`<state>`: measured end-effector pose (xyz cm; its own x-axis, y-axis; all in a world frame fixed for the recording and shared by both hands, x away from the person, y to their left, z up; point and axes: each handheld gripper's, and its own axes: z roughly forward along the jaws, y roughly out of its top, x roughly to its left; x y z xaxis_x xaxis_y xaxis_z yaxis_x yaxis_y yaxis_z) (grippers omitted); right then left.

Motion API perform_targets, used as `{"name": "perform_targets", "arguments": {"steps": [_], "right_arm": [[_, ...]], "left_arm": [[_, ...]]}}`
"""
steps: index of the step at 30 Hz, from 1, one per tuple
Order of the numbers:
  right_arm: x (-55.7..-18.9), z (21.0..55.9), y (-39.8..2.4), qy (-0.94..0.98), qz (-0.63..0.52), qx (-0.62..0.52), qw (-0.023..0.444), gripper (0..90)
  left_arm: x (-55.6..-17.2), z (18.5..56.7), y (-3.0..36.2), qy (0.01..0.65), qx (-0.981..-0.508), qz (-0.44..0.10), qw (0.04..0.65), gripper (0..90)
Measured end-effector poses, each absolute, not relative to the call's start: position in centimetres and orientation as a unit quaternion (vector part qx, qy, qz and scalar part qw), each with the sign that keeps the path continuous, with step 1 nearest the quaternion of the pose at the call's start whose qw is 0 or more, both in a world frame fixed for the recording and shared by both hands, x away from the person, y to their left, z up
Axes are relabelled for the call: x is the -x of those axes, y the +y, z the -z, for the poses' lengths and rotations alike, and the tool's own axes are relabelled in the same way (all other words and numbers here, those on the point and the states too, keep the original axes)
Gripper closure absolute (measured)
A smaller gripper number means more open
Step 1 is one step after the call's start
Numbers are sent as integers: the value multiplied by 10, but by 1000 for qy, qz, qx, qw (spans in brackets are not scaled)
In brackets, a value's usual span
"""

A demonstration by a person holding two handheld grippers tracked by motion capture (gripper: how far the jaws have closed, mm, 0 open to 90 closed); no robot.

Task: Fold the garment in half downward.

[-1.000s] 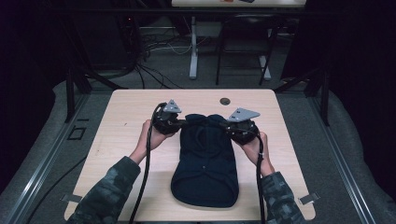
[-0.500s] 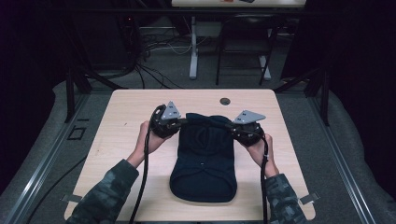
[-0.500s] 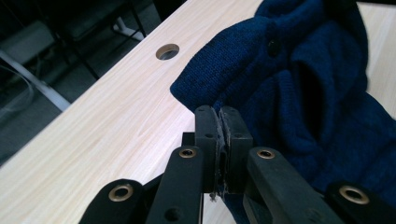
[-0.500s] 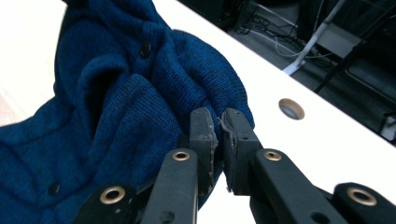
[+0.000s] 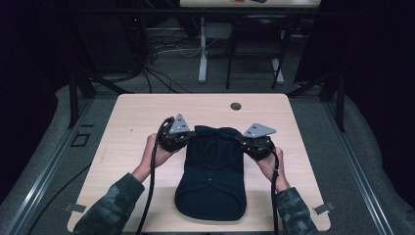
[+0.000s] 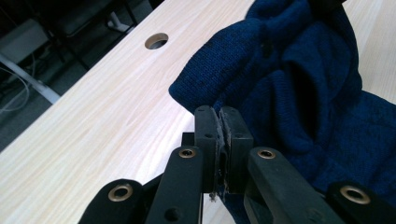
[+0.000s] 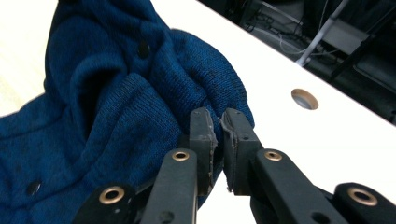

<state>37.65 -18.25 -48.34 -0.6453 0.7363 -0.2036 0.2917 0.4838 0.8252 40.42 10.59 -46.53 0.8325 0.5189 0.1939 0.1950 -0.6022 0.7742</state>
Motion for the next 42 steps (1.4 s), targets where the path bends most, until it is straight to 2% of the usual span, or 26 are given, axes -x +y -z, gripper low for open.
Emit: {"name": "perform_targets", "arguments": {"steps": [3,11,19,25,33,37,40,42], "right_arm": [[-378,483,-180,812,-398,-315,289,829],[-394,480,-177,804,-399,-321,302,829],[-399,478,-184,805,-422,-341,239,823],[-396,477,-187,807,-426,-340,226,820],[-394,475,-193,816,-418,-364,167,819],[-388,473,-191,805,-424,-363,199,834],[-382,473,-184,806,-428,-338,229,842],[-378,474,-178,809,-431,-314,247,844]], "left_arm": [[-406,470,105,203,-882,-174,388,871],[-412,464,105,210,-871,-200,397,875],[-408,462,108,206,-865,-207,409,876],[-403,461,105,196,-867,-220,403,876],[-402,463,103,192,-875,-201,397,875],[-402,466,100,194,-879,-185,394,850],[-406,471,99,201,-886,-160,385,788],[-410,476,99,210,-889,-147,379,700]]}}
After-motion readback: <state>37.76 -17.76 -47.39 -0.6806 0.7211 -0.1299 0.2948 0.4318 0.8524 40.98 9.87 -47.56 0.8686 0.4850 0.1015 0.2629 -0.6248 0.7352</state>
